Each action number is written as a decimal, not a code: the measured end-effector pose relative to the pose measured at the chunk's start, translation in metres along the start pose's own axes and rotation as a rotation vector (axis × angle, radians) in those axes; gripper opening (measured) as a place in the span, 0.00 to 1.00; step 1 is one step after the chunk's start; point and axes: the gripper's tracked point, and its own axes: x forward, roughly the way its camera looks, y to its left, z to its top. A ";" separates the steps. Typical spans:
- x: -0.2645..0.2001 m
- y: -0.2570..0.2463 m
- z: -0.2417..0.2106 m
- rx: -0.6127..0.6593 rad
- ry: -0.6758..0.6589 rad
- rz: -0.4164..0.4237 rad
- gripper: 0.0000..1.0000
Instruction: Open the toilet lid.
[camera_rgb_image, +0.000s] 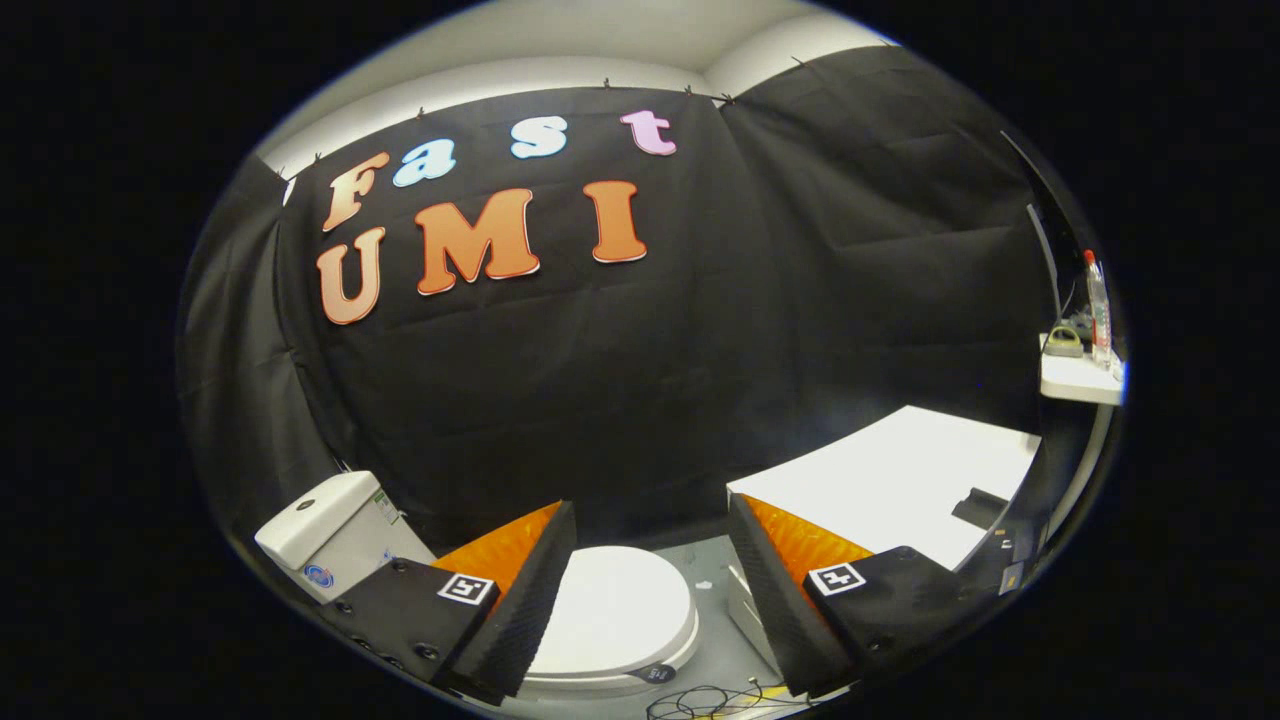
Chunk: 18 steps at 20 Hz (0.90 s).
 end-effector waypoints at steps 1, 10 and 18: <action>0.004 -0.004 -0.010 0.006 0.017 -0.006 0.98; 0.024 -0.028 -0.095 0.191 0.151 -0.026 0.99; 0.032 -0.043 -0.187 0.427 0.317 -0.013 0.99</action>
